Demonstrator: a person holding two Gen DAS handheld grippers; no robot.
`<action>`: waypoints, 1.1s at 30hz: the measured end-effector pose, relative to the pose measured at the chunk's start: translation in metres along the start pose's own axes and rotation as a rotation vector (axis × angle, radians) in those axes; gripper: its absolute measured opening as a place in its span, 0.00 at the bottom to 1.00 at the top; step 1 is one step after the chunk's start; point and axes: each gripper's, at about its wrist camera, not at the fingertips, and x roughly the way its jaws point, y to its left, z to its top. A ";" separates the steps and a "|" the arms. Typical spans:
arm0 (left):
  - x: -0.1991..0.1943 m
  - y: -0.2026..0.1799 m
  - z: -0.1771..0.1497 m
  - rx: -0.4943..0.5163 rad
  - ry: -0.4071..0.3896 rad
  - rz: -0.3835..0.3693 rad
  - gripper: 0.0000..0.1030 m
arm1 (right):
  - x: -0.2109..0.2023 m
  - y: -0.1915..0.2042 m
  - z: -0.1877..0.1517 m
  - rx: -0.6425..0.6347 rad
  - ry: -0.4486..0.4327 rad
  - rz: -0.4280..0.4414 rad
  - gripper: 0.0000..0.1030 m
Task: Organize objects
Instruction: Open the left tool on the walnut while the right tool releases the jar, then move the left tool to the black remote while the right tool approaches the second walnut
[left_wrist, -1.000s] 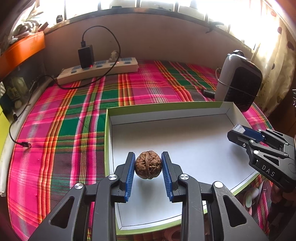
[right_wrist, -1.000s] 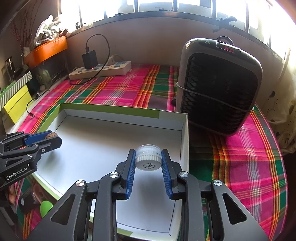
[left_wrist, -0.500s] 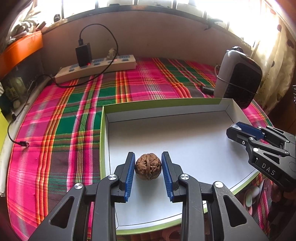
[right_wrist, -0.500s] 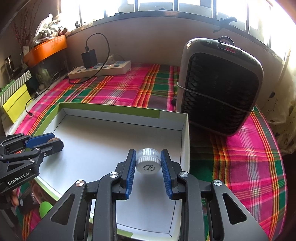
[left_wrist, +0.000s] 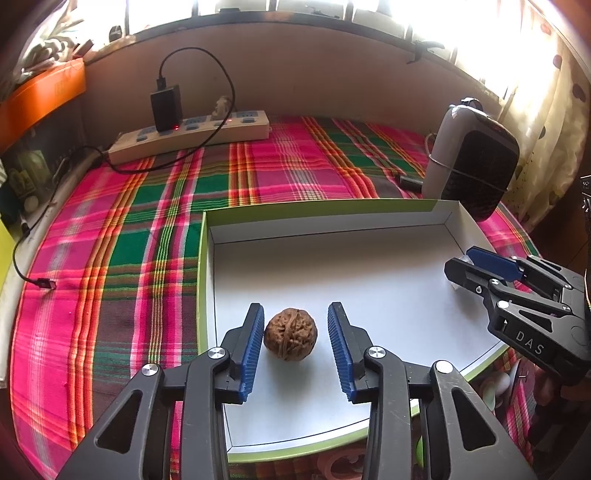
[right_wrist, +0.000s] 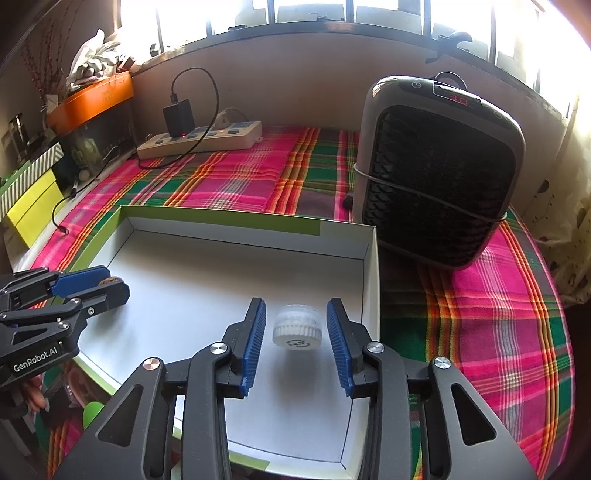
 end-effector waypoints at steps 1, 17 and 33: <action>0.000 0.000 0.000 0.000 0.001 0.001 0.33 | 0.000 0.000 0.000 0.002 0.000 -0.001 0.35; -0.026 0.004 -0.007 -0.006 -0.047 0.003 0.35 | -0.019 -0.001 -0.004 0.025 -0.031 0.004 0.36; -0.076 0.018 -0.036 -0.031 -0.136 0.026 0.35 | -0.058 0.004 -0.028 0.045 -0.086 0.030 0.39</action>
